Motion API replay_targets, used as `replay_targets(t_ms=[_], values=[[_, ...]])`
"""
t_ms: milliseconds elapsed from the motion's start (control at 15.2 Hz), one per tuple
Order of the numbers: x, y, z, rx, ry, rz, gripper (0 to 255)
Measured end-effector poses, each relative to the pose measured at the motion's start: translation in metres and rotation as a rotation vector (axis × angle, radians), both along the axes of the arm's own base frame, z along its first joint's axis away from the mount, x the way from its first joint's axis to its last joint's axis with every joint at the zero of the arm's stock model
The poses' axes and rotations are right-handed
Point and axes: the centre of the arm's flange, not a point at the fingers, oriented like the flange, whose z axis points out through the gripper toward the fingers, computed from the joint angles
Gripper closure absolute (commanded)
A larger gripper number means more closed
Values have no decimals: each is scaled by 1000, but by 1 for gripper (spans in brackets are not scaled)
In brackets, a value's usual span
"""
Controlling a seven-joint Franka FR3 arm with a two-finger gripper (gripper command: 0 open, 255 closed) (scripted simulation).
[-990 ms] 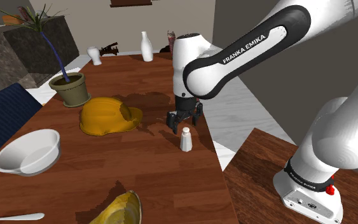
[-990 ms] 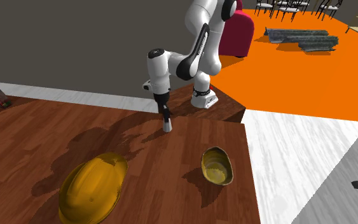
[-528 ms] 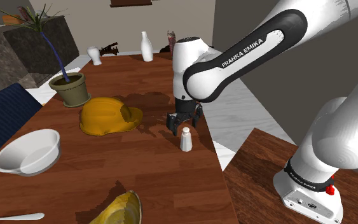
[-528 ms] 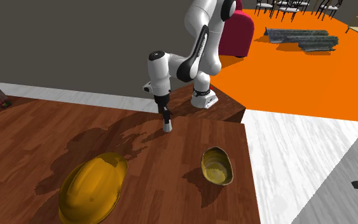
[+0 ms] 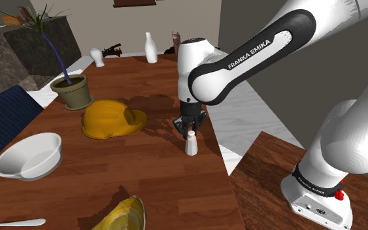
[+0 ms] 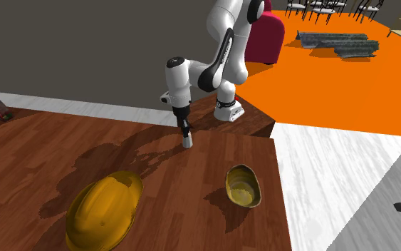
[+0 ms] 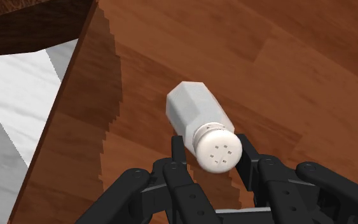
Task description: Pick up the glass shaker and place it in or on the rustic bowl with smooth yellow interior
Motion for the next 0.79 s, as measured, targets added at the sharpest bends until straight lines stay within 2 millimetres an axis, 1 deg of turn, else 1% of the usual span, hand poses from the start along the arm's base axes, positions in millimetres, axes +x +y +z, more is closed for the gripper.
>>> replay_targets(t_ms=[264, 330, 792], values=[[0, 0, 0, 0, -1, 0, 255], [0, 0, 3, 0, 0, 0, 255], [0, 1, 36, 0, 0, 0, 255]])
